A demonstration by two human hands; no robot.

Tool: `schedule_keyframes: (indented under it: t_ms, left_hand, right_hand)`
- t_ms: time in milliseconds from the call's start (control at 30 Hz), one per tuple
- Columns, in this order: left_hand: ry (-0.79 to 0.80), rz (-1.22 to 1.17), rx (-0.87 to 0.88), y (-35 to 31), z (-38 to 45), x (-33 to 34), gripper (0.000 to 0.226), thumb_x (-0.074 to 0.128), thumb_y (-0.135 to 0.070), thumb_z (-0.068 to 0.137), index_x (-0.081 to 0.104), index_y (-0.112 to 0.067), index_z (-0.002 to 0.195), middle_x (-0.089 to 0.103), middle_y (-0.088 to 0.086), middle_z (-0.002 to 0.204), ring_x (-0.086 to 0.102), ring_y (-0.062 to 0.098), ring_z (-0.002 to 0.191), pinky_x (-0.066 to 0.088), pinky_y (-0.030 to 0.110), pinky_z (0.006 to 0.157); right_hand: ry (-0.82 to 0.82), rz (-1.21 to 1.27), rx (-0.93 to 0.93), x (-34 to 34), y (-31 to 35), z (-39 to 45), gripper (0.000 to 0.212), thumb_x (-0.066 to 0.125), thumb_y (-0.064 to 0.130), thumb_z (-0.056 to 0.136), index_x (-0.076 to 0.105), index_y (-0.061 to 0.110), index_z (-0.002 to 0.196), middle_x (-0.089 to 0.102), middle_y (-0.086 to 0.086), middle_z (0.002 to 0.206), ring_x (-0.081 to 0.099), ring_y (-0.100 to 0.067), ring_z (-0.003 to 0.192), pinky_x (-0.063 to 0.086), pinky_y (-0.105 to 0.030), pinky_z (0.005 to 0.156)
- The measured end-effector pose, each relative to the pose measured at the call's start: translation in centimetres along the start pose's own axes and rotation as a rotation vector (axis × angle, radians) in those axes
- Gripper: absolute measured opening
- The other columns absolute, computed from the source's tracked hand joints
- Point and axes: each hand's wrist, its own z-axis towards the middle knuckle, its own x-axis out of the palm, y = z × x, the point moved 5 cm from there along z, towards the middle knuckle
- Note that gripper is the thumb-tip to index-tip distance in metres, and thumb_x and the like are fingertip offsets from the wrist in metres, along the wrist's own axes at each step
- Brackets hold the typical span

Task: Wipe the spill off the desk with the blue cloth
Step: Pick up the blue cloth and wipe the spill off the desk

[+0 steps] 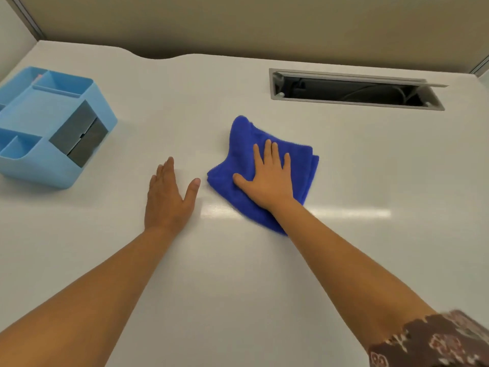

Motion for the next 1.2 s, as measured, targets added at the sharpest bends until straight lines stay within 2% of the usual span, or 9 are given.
schedule_keyframes:
  t_ms: [100,233,400,567,733,833,1033,1100,1200]
  left_hand:
    - [0.008,0.005,-0.018,0.4,0.2,0.0,0.069,0.037,-0.052,0.089,0.013,-0.022,0.147,0.018,0.005,0.156,0.014,0.025,0.144,0.013,0.038,0.116]
    - [0.011,-0.013,-0.022,0.6,0.3,0.1,0.068,0.037,-0.053,0.09,0.014,-0.023,0.146,0.018,0.005,0.157,0.013,0.025,0.145,0.013,0.038,0.115]
    - [0.013,-0.037,-0.032,0.5,0.2,0.2,0.07,0.037,-0.054,0.088,0.014,-0.024,0.146,0.018,0.005,0.156,0.012,0.027,0.145,0.014,0.041,0.115]
    - [-0.013,-0.063,0.012,-0.3,-0.2,-0.1,0.071,0.039,-0.052,0.089,0.011,-0.023,0.147,0.018,0.003,0.156,0.011,0.022,0.145,0.01,0.034,0.115]
    - [-0.037,-0.082,0.034,-0.6,-0.3,-0.4,0.077,0.033,-0.057,0.082,0.011,-0.022,0.147,0.019,-0.001,0.156,0.011,0.018,0.144,0.007,0.027,0.113]
    - [-0.037,-0.096,0.039,-0.4,-0.2,-0.2,0.077,0.031,-0.058,0.082,0.009,-0.024,0.147,0.016,-0.005,0.157,0.007,0.013,0.144,0.002,0.02,0.109]
    - [-0.06,-0.173,0.063,-0.5,-0.3,-0.5,0.075,0.034,-0.055,0.083,0.009,-0.024,0.147,0.014,-0.006,0.156,0.004,0.01,0.145,0.003,0.021,0.111]
    - [-0.061,-0.21,0.072,-0.5,-0.2,-0.6,0.075,0.035,-0.052,0.084,0.01,-0.023,0.147,0.014,-0.005,0.156,0.004,0.01,0.145,0.005,0.02,0.112]
    - [-0.081,-0.286,0.076,-0.6,-0.4,-1.1,0.074,0.035,-0.048,0.085,0.008,-0.019,0.147,0.011,-0.003,0.157,0.003,0.007,0.144,0.006,0.016,0.11]
  right_hand:
    - [0.014,-0.025,-0.032,0.3,-1.8,-5.6,0.094,0.024,0.077,0.074,0.004,0.024,0.149,-0.004,-0.004,0.16,-0.008,-0.02,0.146,-0.006,-0.047,0.117]
    - [-0.026,-0.103,0.204,-1.4,-9.8,-8.2,0.1,0.022,0.082,0.07,0.007,0.023,0.149,0.001,-0.006,0.16,-0.003,-0.02,0.147,0.0,-0.049,0.117]
    - [-0.069,-0.064,0.418,-3.6,-15.8,-1.9,0.105,0.021,0.084,0.069,0.004,0.019,0.149,0.001,-0.013,0.159,-0.002,-0.027,0.147,0.002,-0.053,0.117]
    - [-0.18,0.032,0.525,-4.5,-14.9,7.5,0.1,0.032,0.077,0.077,-0.008,0.02,0.148,0.0,-0.023,0.156,0.0,-0.041,0.144,0.003,-0.062,0.114]
    - [-0.135,-0.02,0.332,-3.4,-7.1,14.4,0.063,0.026,0.049,0.096,-0.005,0.033,0.147,-0.002,-0.021,0.157,-0.002,-0.047,0.142,0.0,-0.068,0.11]
    - [-0.065,-0.032,0.219,-2.5,-2.6,16.7,0.053,0.019,0.044,0.097,0.006,0.035,0.147,0.0,-0.016,0.158,-0.004,-0.047,0.142,-0.003,-0.07,0.109]
    - [0.022,-0.05,-0.062,-0.5,5.0,16.5,0.092,0.024,0.086,0.068,0.014,0.038,0.146,0.0,-0.006,0.16,-0.005,-0.04,0.144,-0.006,-0.067,0.108]
    - [0.042,-0.065,-0.148,0.5,7.3,15.0,0.093,0.028,0.086,0.067,0.014,0.038,0.146,0.0,-0.005,0.16,-0.006,-0.038,0.144,-0.007,-0.066,0.109]
    - [0.046,-0.073,-0.25,1.7,10.0,11.2,0.08,0.03,0.074,0.077,0.015,0.038,0.146,0.001,-0.004,0.16,-0.007,-0.035,0.145,-0.008,-0.064,0.11]
